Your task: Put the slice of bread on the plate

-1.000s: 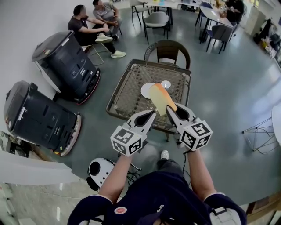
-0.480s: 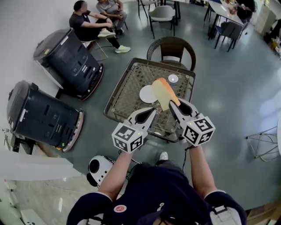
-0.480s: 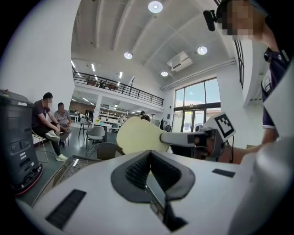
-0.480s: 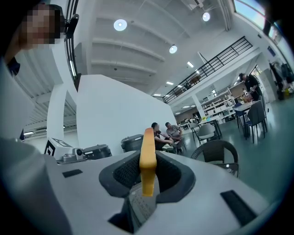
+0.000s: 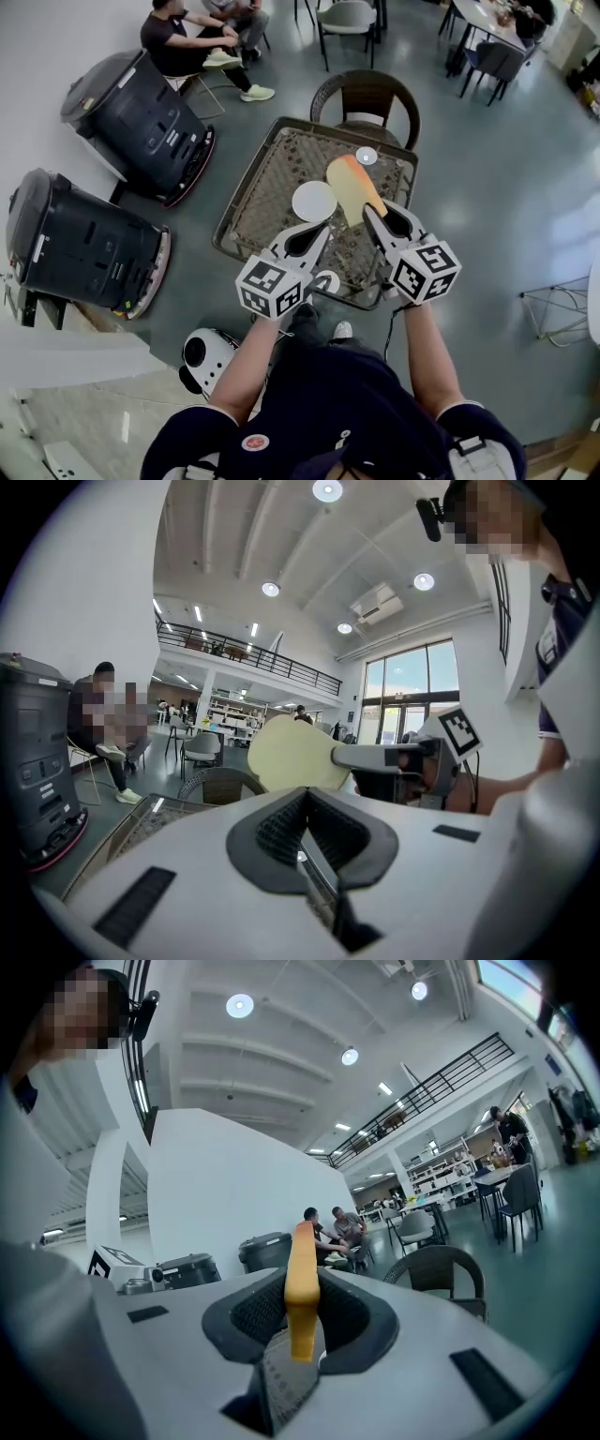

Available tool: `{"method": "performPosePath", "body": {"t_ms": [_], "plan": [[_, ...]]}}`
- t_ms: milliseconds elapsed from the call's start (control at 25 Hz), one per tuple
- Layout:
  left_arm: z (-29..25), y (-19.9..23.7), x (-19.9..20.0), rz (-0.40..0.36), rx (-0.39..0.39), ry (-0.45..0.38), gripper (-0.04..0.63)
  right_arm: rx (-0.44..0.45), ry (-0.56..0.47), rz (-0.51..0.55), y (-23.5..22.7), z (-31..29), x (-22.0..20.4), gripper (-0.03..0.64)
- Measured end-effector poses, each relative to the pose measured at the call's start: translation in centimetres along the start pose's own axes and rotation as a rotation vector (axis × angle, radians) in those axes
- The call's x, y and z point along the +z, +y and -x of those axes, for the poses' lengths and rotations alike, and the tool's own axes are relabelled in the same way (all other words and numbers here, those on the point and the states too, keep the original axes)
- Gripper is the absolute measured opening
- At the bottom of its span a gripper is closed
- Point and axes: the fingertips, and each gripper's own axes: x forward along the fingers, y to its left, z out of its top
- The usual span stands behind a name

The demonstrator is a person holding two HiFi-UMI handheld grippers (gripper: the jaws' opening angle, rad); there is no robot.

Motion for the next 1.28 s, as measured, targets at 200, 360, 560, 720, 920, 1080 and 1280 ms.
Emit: {"method": "performPosePath", "body": {"t_ms": [200,360,560,720,920,1080,1280], "plan": [[-1.2,2.6,0.0,0.014,-0.018,-0.001,0.006,-0.021,0.022,-0.006,-0.8,-2.4,-0.6,0.087],[-2.0,4.9,-0.6,0.036,-0.033,0.010,0.006,-0.051,0.045,-0.018,-1.6,-4.6,-1.3,0.087],[-2.9,7.6,-1.9,0.064,-0.046,0.028,0.006,-0.083,0.092,-0.031,-2.7,-7.2,-3.1,0.087],[-3.1,10.0,-2.9,0.099,-0.052,0.040,0.006,-0.103,0.139,-0.053,-3.2,-9.7,-5.1,0.087],[-3.3,12.5,-4.3,0.127,-0.044,0.056,0.006,-0.114,0.198,-0.089,-4.3,-12.5,-8.2,0.087],[-3.5,14.3,-5.8,0.141,-0.033,0.083,0.006,-0.127,0.238,-0.115,-5.5,-14.7,-10.9,0.087],[-4.3,15.7,-8.2,0.153,-0.023,0.128,0.006,-0.137,0.275,-0.144,-7.3,-16.8,-14.1,0.087]]}}
